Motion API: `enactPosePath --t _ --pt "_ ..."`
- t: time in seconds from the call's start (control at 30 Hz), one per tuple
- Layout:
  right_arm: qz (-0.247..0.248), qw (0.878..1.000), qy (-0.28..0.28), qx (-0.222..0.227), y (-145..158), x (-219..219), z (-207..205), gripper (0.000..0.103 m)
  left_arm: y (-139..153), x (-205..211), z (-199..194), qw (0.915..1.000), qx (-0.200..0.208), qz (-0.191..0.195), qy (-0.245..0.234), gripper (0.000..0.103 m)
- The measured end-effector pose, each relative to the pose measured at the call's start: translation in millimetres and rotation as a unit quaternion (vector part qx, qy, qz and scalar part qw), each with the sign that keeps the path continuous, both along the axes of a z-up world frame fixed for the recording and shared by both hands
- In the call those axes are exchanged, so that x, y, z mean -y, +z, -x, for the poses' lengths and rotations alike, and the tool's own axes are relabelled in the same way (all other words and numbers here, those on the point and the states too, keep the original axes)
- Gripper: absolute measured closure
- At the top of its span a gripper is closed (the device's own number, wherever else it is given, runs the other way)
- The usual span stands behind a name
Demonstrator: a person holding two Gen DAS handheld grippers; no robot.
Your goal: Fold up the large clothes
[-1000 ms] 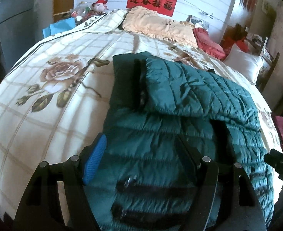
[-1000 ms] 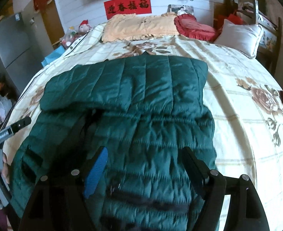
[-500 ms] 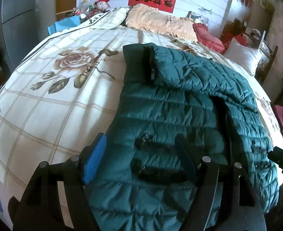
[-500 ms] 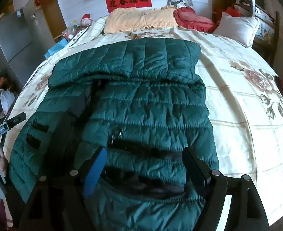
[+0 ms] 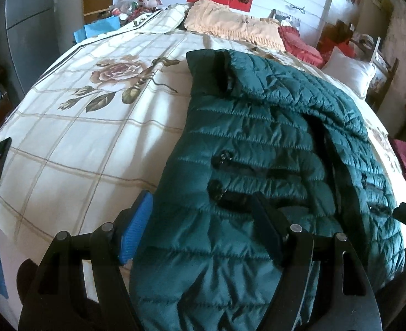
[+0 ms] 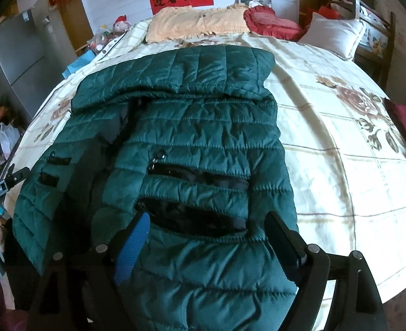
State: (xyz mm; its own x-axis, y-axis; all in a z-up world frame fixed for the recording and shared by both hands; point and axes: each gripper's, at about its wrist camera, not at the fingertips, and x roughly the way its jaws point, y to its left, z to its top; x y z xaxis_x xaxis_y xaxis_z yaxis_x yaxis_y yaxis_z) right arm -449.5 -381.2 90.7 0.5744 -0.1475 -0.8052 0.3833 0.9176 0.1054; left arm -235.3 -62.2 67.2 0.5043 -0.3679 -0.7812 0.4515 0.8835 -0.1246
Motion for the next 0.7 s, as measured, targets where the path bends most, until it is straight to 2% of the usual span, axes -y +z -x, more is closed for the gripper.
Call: enactPosePath --t 0.7 --pt "-0.02 1.0 -0.009 -0.02 -12 -1 27 0.018 -16 -28 10 0.9996 -0.021 -0.017 0.01 0.029"
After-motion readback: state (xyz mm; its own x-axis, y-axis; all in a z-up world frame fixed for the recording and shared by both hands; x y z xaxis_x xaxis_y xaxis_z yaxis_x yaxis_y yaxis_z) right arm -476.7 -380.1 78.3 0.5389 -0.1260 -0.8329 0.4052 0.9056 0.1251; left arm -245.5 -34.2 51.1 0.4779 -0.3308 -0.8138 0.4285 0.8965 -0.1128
